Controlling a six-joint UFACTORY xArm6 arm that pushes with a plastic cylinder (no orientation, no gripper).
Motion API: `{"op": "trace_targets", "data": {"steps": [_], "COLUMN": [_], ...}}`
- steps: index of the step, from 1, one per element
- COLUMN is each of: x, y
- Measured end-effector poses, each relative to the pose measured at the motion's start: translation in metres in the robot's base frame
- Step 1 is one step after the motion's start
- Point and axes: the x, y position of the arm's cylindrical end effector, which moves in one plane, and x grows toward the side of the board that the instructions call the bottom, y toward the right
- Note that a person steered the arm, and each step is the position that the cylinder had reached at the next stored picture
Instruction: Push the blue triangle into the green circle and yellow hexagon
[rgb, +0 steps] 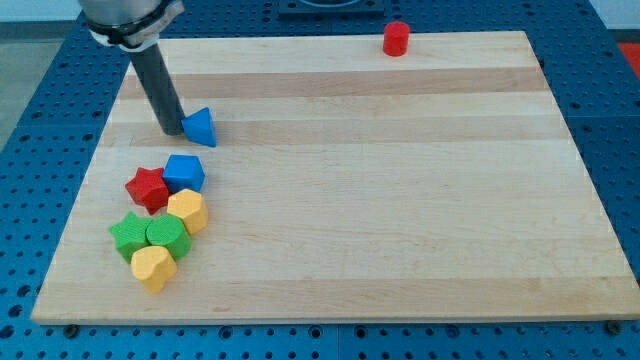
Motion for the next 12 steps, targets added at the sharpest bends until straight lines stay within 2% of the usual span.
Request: {"op": "trace_targets", "data": {"steps": [1,2,3,4,5,7,8,9,10,12], "x": [0.001,0.023,0.039,0.036,0.066,0.087,0.061,0.048,0.05,0.06], "y": [0.064,0.098,0.101,0.101,0.101,0.101,0.126,0.176,0.184,0.14]}}
